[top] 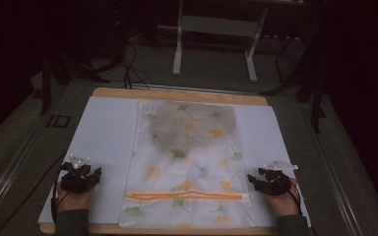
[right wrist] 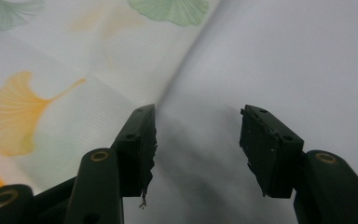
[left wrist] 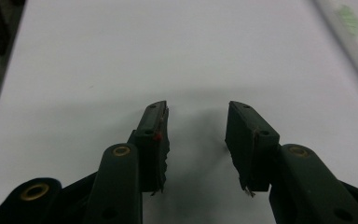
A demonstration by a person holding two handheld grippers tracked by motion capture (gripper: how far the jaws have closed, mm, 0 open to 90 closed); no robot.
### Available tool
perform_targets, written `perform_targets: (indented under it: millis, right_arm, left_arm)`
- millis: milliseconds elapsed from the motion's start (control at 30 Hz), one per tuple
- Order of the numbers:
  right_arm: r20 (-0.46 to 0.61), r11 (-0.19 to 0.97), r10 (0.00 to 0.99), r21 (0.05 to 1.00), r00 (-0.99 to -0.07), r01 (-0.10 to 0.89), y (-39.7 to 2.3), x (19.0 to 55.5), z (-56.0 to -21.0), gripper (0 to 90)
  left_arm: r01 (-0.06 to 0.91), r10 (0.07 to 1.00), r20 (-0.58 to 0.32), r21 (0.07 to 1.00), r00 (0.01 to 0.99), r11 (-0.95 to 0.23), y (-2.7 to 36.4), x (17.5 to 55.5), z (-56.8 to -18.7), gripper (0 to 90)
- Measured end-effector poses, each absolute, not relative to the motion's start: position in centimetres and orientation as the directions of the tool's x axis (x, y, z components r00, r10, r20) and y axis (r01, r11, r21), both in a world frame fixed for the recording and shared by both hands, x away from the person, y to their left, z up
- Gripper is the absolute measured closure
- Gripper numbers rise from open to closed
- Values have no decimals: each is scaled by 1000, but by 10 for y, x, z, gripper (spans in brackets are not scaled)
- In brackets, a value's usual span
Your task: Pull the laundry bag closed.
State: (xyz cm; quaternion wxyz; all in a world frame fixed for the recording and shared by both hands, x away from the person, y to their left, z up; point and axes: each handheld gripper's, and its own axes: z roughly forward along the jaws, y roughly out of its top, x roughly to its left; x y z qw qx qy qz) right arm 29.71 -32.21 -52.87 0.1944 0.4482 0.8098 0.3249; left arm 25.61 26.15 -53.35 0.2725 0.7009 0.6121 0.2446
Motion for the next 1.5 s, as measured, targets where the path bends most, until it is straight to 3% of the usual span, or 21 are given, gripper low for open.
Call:
perform_targets:
  millis: [233,633,1067,1500]
  right_arm:
    - [-58,440,830,678,-554,589,-315,294,-526,442]
    - [-73,485,794,673,-603,559,-298,289,-519,502]
    - [-43,527,721,682,-692,507,-274,286,-512,515]
    - [-56,580,653,679,-756,450,-248,283,-505,517]
  left_arm:
    - [712,983,22,686,184,-148,260,256,-532,594]
    - [696,974,-30,704,226,-140,262,252,-531,626]
    - [686,958,28,692,287,-226,256,252,-529,585]
    - [679,955,40,695,295,-239,254,250,-528,576]
